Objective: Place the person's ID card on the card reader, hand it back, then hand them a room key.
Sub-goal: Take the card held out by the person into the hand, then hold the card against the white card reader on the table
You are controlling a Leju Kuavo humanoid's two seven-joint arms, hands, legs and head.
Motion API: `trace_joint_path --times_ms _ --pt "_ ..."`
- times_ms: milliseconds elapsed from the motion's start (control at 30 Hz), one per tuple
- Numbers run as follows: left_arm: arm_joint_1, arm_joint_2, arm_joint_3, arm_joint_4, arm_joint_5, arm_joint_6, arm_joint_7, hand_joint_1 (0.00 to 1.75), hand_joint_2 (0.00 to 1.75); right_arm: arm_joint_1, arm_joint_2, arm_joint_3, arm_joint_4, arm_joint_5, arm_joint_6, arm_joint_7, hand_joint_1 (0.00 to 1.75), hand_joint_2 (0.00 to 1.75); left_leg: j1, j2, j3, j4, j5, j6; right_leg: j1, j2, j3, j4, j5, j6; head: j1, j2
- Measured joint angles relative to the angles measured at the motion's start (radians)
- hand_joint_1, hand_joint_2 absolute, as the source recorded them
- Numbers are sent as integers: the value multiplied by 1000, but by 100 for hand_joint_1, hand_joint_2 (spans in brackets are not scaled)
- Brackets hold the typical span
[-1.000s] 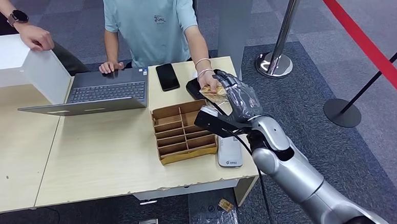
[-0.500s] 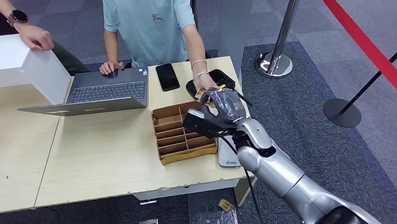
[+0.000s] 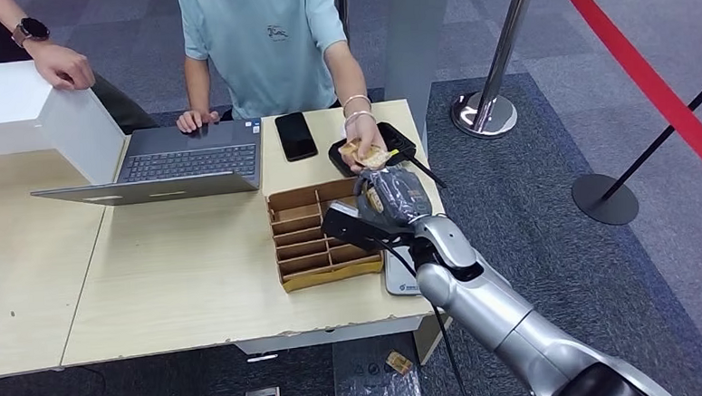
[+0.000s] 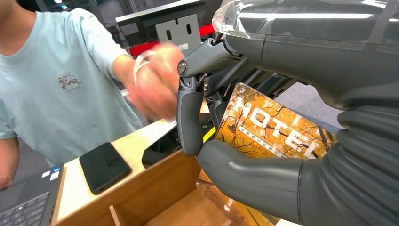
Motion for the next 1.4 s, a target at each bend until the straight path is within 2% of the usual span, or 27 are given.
trace_joint_path --times_ms 500,833,1067,1400 --pt "1 3 0 0 -3 7 -6 0 175 16 -10 4 7 -4 -13 6 154 175 0 0 0 0 0 0 0 0 0 0 0 0 0 0" --pt "7 5 0 0 2 11 -11 0 175 44 -28 -2 -16 -12 -35 16 149 175 0 0 0 0 0 0 0 0 0 0 0 0 0 0" --pt "15 7 0 0 13 16 -11 0 175 100 -58 -30 -44 -29 -67 27 173 175 0 0 0 0 0 0 0 0 0 -1 0 0 0 0" --pt "17 13 2 0 24 19 -3 0 175 221 -97 -116 -58 -101 -160 3 175 175 0 0 0 0 0 0 0 0 0 -1 0 0 0 0"
